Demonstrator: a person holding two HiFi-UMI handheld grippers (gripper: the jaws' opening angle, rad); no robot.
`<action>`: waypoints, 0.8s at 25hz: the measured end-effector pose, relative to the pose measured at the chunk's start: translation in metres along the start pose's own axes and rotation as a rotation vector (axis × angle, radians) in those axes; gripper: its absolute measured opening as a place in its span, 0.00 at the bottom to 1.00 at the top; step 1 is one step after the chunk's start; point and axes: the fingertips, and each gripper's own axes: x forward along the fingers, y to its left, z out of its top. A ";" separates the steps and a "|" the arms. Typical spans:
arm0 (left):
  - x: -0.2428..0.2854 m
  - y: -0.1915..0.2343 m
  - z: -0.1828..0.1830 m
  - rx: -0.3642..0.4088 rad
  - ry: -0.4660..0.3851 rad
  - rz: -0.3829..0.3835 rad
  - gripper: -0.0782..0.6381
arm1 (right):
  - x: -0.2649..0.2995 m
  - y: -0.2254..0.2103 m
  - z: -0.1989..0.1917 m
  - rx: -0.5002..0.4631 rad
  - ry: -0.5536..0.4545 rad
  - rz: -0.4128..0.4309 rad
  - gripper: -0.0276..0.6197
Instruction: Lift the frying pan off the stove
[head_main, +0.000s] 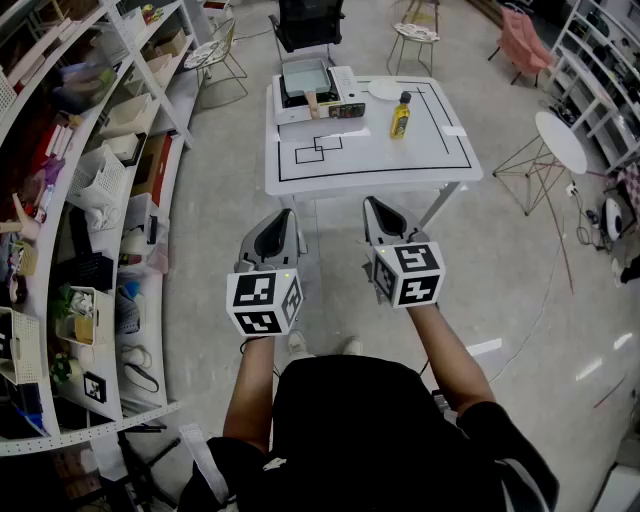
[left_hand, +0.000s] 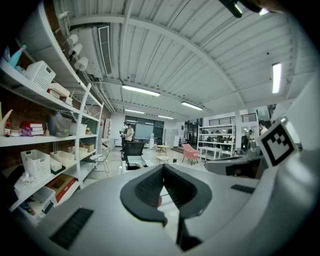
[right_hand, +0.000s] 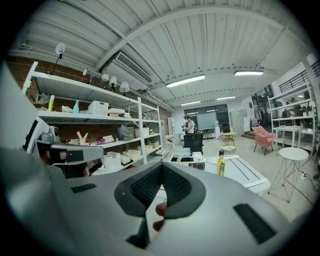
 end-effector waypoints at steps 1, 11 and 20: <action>0.001 -0.002 -0.001 0.000 0.001 0.001 0.13 | -0.001 -0.002 0.000 -0.001 -0.001 0.002 0.05; 0.004 -0.028 -0.008 0.011 0.008 0.019 0.13 | -0.013 -0.018 -0.010 0.036 0.001 0.046 0.05; 0.013 -0.033 -0.006 0.038 0.016 0.026 0.13 | -0.009 -0.028 -0.010 0.062 0.001 0.058 0.05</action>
